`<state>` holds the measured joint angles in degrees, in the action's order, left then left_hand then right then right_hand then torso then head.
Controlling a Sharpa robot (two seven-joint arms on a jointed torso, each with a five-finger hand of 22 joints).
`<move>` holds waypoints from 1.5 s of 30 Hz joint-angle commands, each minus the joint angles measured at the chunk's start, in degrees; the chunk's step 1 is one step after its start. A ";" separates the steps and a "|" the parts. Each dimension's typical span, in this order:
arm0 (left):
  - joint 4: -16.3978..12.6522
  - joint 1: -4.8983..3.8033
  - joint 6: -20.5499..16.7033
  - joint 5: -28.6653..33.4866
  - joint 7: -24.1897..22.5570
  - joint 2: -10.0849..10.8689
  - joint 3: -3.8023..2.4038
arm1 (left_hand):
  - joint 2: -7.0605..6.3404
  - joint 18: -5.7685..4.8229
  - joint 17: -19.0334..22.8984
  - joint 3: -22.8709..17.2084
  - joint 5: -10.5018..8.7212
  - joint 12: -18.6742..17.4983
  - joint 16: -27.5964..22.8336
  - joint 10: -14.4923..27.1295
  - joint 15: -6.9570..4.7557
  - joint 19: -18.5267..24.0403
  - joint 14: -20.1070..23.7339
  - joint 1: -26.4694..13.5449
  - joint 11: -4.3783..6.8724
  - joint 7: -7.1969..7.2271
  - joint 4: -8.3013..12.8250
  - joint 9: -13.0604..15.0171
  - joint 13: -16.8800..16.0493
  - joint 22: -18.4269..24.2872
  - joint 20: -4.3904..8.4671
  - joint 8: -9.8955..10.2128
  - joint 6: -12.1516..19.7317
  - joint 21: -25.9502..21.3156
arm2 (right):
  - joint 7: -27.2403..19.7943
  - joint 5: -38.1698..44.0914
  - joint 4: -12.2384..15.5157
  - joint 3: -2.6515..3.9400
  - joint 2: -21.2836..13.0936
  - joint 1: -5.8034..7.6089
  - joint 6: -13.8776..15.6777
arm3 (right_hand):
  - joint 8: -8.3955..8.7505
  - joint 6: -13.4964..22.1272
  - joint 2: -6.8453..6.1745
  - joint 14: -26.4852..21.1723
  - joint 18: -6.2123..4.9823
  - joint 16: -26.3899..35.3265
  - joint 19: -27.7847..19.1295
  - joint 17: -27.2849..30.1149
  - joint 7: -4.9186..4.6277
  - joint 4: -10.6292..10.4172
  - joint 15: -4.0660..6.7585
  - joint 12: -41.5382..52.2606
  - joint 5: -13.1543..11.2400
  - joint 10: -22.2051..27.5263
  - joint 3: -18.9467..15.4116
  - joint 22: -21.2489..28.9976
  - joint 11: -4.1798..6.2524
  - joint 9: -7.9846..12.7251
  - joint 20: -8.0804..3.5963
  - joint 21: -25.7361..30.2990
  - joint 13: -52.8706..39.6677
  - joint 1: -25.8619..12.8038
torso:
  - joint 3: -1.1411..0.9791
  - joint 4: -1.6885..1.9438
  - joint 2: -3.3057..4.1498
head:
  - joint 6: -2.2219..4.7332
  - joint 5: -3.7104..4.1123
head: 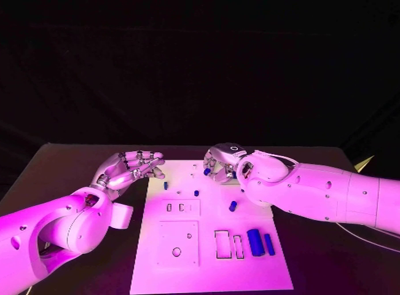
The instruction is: Assemble the parts on the task board
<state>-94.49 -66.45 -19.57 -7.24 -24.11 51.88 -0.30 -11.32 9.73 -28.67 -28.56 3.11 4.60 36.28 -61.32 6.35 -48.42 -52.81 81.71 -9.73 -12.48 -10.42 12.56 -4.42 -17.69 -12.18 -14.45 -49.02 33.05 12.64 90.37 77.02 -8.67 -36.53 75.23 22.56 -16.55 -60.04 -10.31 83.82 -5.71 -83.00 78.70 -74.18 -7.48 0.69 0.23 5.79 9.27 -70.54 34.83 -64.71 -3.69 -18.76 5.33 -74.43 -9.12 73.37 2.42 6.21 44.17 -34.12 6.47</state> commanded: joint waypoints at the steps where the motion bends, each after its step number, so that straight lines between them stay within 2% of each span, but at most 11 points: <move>1: -0.10 -0.08 0.98 -0.28 -0.20 -0.06 -0.05 | -0.12 0.37 -0.09 -0.06 -0.14 -0.37 0.38 0.37 0.04 0.28 0.48 -0.02 0.01 -0.78 0.34 0.08 -0.05 -0.05 0.06 0.02 0.40 0.21 | 3.06 0.84 -1.07 0.04 0.98 0.12 1.79 | -0.27 -0.21 0.36 3.38 0.97 -0.25 0.32 -0.02 0.03 -0.12 0.34 -0.18 0.12 -0.01 0.35 -0.05 -0.19 -1.52 0.05 -0.17 -0.05 -0.03 | 0.07 0.07 0.09 | 0.12 -0.02; 6: -0.16 -0.08 1.04 -0.28 -0.18 -0.14 -0.05 | -0.12 0.37 -0.09 -0.06 -0.14 -0.37 0.38 0.37 0.04 0.28 0.48 -0.02 0.01 -0.78 0.34 0.08 -0.05 -0.05 0.06 0.02 0.40 0.21 | 4.19 0.88 -2.60 0.05 2.50 0.16 2.48 | -0.27 0.02 0.31 3.38 0.98 -0.30 0.31 -0.04 -0.03 -0.25 0.29 -0.34 -0.12 0.10 0.32 -0.14 -0.26 -1.72 0.08 -0.23 -0.05 -0.35 | 0.12 0.32 0.17 | 0.06 -0.02; 10: -0.19 -0.08 1.10 -0.28 -0.17 -0.21 -0.05 | -0.12 0.37 -0.09 -0.06 -0.14 -0.37 0.38 0.37 0.04 0.28 0.48 -0.02 0.01 -0.78 0.34 0.08 -0.05 -0.05 0.06 0.02 0.40 0.21 | 4.95 0.87 -3.52 0.05 3.63 0.17 3.07 | -0.28 0.04 0.32 3.38 0.98 -0.31 0.30 -0.04 -0.03 -0.27 0.28 -0.35 -0.14 0.10 0.33 -0.13 -0.26 -1.74 0.08 -0.22 -0.05 -0.37 | 0.08 0.31 0.20 | 0.05 -0.22; 12: -0.16 -0.08 1.14 -0.28 -0.16 -0.29 -0.05 | -0.12 0.37 -0.09 -0.06 -0.14 -0.37 0.38 0.37 0.04 0.28 0.48 -0.02 0.01 -0.78 0.34 0.08 -0.05 -0.05 0.06 0.02 0.40 0.21 | 5.20 0.79 -3.74 0.05 3.98 0.16 3.44 | -0.28 0.08 0.34 3.38 0.97 -0.33 0.27 -0.06 -0.04 -0.30 0.27 -0.38 -0.21 0.11 0.34 -0.10 -0.27 -1.79 0.09 -0.20 -0.05 -0.42 | 0.14 0.44 0.19 | 0.00 -0.26; 16: -0.03 -0.08 1.23 -0.28 -0.12 -0.51 -0.05 | -0.12 0.37 -0.09 -0.06 -0.14 -0.37 0.38 0.37 0.04 0.28 0.48 -0.02 0.01 -0.78 0.34 0.08 -0.05 -0.05 0.06 0.02 0.40 0.21 | 5.42 0.53 -4.06 0.07 4.59 0.16 4.06 | -0.29 0.13 0.36 3.39 0.98 -0.37 0.28 -0.13 -0.05 -0.35 0.26 -0.42 -0.28 0.12 0.35 -0.15 -0.28 -1.85 0.10 -0.22 -0.06 -0.51 | 0.11 0.52 0.20 | -0.13 -0.36; 20: -0.03 -0.08 1.28 -0.28 -0.11 -0.62 -0.05 | -0.12 0.37 -0.09 -0.06 -0.14 -0.37 0.38 0.37 0.04 0.28 0.48 -0.02 0.01 -0.78 0.34 0.08 -0.05 -0.05 0.06 0.02 0.40 0.21 | 5.43 0.50 -4.09 0.08 4.78 0.15 4.14 | -0.29 0.13 0.36 3.39 0.98 -0.37 0.28 -0.13 -0.05 -0.35 0.26 -0.42 -0.28 0.12 0.35 -0.15 -0.28 -1.85 0.10 -0.22 -0.06 -0.51 | 0.28 0.69 0.24 | -0.20 -0.15; 22: -0.03 -0.08 1.30 -0.28 -0.09 -0.65 -0.05 | -0.12 0.37 -0.09 -0.06 -0.14 -0.37 0.38 0.37 0.04 0.28 0.48 -0.02 0.01 -0.78 0.34 0.08 -0.05 -0.05 0.06 0.02 0.40 0.21 | 5.43 0.45 -4.16 0.09 4.85 0.15 4.13 | -0.29 0.13 0.36 3.39 0.98 -0.37 0.28 -0.13 -0.05 -0.35 0.26 -0.42 -0.28 0.12 0.35 -0.15 -0.28 -1.85 0.10 -0.22 -0.06 -0.51 | 0.30 0.65 0.29 | -0.15 -0.25; 25: -0.03 -0.08 1.33 -0.28 -0.08 -0.70 -0.05 | -0.12 0.37 -0.09 -0.06 -0.14 -0.37 0.38 0.37 0.04 0.28 0.48 -0.02 0.01 -0.78 0.34 0.08 -0.05 -0.05 0.06 0.02 0.40 0.21 | 5.36 0.29 -4.31 0.10 4.96 0.15 4.16 | -0.29 0.17 0.37 3.40 1.00 -0.41 0.32 -0.21 -0.05 -0.38 0.25 -0.45 -0.31 0.13 0.35 -0.26 -0.29 -1.89 0.10 -0.29 -0.06 -0.55 | 0.28 0.60 0.31 | -0.19 -0.28; 39: -0.04 -0.10 1.13 -0.28 -0.31 -0.86 -0.06 | -0.10 0.37 -0.08 -0.08 -0.15 -0.37 0.47 0.43 0.07 0.40 0.53 -0.05 -0.02 -0.80 0.41 0.10 -0.05 -0.18 0.03 0.03 0.47 0.39 | 5.22 -0.51 -5.93 0.12 6.43 0.15 3.80 | -0.37 0.45 0.24 3.43 1.02 -0.56 0.34 -0.39 -0.04 -0.92 0.20 -0.61 -0.52 0.07 0.17 -0.53 -0.33 -2.29 0.17 -0.43 -0.12 -1.39 | 0.33 0.97 0.43 | -0.36 -0.31; 42: -0.05 -0.10 1.11 -0.28 -0.30 -0.88 -0.06 | -0.03 0.36 -0.08 -0.08 -0.14 -0.36 0.52 0.44 0.09 0.46 0.54 -0.17 -0.04 -0.81 0.36 0.11 -0.06 -0.24 0.02 0.03 0.48 0.48 | 5.21 -0.55 -6.46 0.12 6.81 0.13 3.69 | -0.33 0.62 0.14 3.41 1.00 -0.57 0.28 -0.35 -0.06 -0.99 0.19 -0.70 -0.51 0.16 0.15 -0.45 -0.35 -2.37 0.18 -0.37 -0.11 -1.53 | 0.25 0.82 0.45 | -0.33 -0.46; 45: -0.05 -0.10 1.10 -0.28 -0.29 -0.90 -0.07 | -0.03 0.36 -0.08 -0.08 -0.14 -0.36 0.52 0.44 0.09 0.46 0.54 -0.17 -0.04 -0.81 0.36 0.11 -0.06 -0.24 0.02 0.03 0.48 0.48 | 5.20 -0.56 -6.80 0.12 7.10 0.12 3.62 | -0.33 0.62 0.14 3.41 1.00 -0.57 0.28 -0.35 -0.06 -0.99 0.19 -0.70 -0.51 0.16 0.15 -0.45 -0.35 -2.37 0.18 -0.37 -0.11 -1.53 | 0.27 0.71 0.45 | -0.31 -0.71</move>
<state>-94.42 -66.46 -19.32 -7.29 -23.92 51.13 -0.31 -11.32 9.73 -28.66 -28.71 3.10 4.60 36.56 -61.33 6.56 -48.42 -52.61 81.71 -9.73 -12.48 -10.27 12.61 -4.40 -17.87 -12.18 -14.45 -49.03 33.24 17.80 89.73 70.38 -8.57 -29.56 75.35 26.46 -16.78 -59.32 -10.40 83.82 -5.72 -83.22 78.69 -74.50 -7.55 0.04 0.23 5.34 8.72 -70.53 35.12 -65.23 -3.70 -18.77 5.33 -74.65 -9.17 72.37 2.71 7.06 44.59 -34.48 5.93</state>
